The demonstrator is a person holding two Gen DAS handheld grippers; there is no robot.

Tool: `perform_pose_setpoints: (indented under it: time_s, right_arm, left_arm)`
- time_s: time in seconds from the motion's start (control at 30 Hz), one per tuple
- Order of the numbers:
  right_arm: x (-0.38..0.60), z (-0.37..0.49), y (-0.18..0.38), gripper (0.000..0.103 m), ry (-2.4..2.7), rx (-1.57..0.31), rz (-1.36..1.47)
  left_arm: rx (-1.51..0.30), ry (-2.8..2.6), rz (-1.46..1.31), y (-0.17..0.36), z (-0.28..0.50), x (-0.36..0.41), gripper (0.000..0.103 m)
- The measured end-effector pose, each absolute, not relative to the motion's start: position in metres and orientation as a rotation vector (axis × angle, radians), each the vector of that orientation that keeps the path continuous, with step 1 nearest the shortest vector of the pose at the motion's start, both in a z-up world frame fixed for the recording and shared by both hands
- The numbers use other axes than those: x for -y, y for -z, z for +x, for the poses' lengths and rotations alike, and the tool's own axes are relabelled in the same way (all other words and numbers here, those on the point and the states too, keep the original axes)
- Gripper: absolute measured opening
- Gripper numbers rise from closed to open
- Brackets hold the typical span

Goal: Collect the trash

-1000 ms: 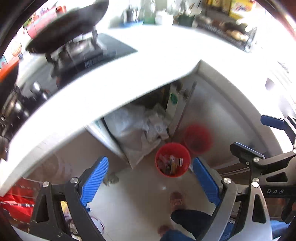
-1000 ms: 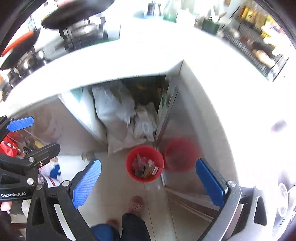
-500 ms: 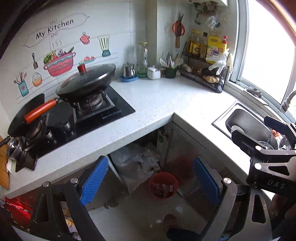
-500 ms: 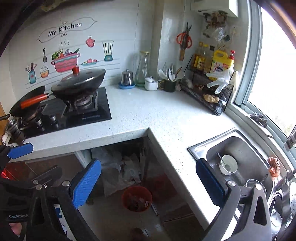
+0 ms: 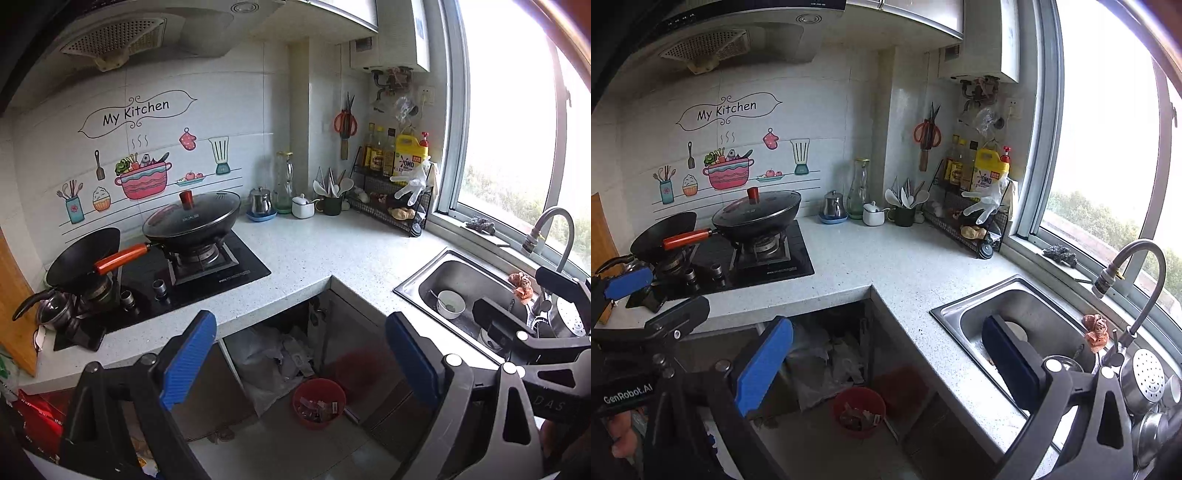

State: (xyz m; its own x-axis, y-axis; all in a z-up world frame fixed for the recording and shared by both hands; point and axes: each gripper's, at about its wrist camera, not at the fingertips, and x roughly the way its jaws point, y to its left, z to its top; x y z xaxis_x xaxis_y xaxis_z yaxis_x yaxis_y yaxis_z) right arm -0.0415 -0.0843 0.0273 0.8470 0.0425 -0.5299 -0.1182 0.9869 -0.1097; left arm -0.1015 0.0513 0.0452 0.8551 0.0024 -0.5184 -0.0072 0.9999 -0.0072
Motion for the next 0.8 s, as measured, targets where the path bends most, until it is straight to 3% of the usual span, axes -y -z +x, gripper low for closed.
perform_pose_setpoints:
  time_s: [0.8]
  right_arm:
    - [0.089,-0.065,-0.024,0.102,-0.065,-0.554,-0.136]
  left_arm:
    - [-0.584,-0.048,-0.047,-0.035,-0.124,-0.025,0.092]
